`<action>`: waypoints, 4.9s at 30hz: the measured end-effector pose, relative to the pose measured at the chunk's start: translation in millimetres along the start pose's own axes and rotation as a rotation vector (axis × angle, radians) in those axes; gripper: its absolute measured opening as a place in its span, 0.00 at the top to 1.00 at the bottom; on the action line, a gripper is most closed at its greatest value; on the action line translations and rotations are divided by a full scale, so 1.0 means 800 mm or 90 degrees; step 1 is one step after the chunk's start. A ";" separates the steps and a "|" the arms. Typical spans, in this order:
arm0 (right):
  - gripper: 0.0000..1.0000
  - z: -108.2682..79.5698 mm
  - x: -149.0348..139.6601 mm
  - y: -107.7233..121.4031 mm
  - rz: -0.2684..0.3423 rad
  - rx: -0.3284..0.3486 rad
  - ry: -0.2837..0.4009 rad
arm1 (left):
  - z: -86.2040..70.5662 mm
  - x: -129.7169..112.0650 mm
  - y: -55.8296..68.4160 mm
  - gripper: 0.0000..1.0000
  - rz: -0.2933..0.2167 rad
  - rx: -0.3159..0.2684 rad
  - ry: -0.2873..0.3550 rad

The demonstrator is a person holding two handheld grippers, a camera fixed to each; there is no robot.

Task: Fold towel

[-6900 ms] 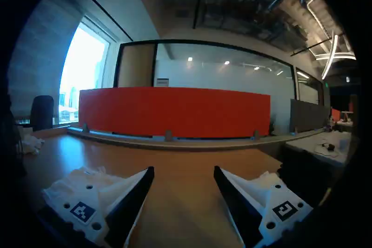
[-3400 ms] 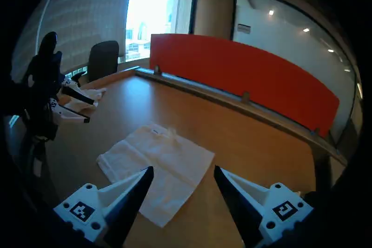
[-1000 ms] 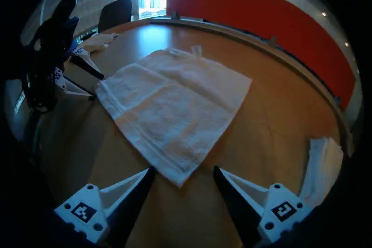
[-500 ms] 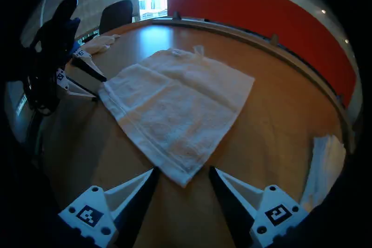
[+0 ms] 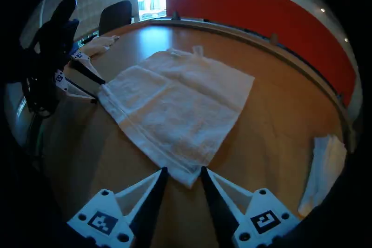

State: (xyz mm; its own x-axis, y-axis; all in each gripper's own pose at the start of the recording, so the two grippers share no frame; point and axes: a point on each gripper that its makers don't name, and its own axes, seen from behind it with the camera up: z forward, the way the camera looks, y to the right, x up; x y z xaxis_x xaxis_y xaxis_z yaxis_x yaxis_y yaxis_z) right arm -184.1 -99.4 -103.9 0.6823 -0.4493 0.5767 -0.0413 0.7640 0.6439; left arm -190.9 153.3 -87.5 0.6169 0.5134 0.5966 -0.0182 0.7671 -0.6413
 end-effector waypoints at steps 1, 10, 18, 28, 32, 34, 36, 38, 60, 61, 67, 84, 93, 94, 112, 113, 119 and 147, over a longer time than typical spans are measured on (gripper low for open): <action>0.51 0.000 0.000 0.000 0.002 0.000 0.000 | 0.000 0.000 0.000 0.29 0.000 -0.001 -0.001; 0.79 -0.001 0.000 -0.004 0.012 0.008 -0.003 | 0.001 0.001 -0.003 0.50 -0.009 0.005 -0.009; 0.86 -0.003 -0.001 -0.016 0.015 0.023 -0.007 | -0.001 0.001 -0.006 0.84 -0.026 0.016 -0.010; 0.89 -0.012 0.007 -0.020 0.019 0.021 -0.002 | -0.007 0.004 -0.002 0.90 -0.061 0.015 -0.005; 0.89 -0.017 0.013 -0.020 0.020 0.018 0.003 | -0.014 0.009 -0.003 0.90 -0.070 0.016 0.000; 0.89 -0.021 0.018 -0.020 0.021 0.015 0.007 | -0.019 0.014 -0.003 0.90 -0.074 0.016 0.003; 0.89 -0.026 0.024 -0.019 0.022 0.013 0.011 | -0.024 0.018 -0.003 0.90 -0.078 0.016 0.006; 0.89 -0.031 0.032 -0.018 0.022 0.011 0.018 | -0.030 0.023 -0.004 0.90 -0.081 0.017 0.008; 0.89 -0.114 0.099 -0.026 0.004 0.014 0.068 | -0.111 0.074 -0.001 0.90 -0.115 0.025 0.042; 0.89 -0.118 0.102 -0.027 0.003 0.014 0.070 | -0.114 0.076 -0.001 0.90 -0.117 0.024 0.043; 0.89 -0.135 0.113 -0.032 -0.002 0.019 0.074 | -0.130 0.083 0.000 0.90 -0.120 0.022 0.047; 0.89 -0.152 0.115 -0.047 -0.003 0.033 0.068 | -0.151 0.082 0.006 0.90 -0.132 0.018 0.042; 0.89 -0.150 0.117 -0.044 -0.004 0.029 0.066 | -0.149 0.088 0.003 0.90 -0.135 0.018 0.045; 0.89 -0.149 0.118 -0.042 -0.004 0.028 0.067 | -0.147 0.089 0.002 0.90 -0.136 0.018 0.046; 0.89 -0.078 0.140 0.020 0.001 -0.004 0.039 | -0.073 0.119 -0.044 0.90 -0.162 0.046 0.036; 0.89 -0.074 0.140 0.022 0.004 -0.005 0.037 | -0.069 0.120 -0.046 0.90 -0.164 0.046 0.035; 0.89 -0.059 0.134 0.028 0.019 -0.003 0.025 | -0.052 0.119 -0.054 0.91 -0.167 0.045 0.027; 0.86 0.029 0.110 0.070 0.094 -0.034 -0.025 | 0.041 0.108 -0.100 0.76 -0.184 0.078 -0.005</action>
State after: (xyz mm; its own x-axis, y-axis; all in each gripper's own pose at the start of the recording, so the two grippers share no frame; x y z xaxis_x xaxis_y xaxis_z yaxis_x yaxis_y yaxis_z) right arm -143.3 -107.1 -5.6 0.6422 -0.3473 0.6833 -0.0997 0.8460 0.5237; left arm -161.7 148.7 31.1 0.6040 0.2707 0.7496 0.0611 0.9221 -0.3822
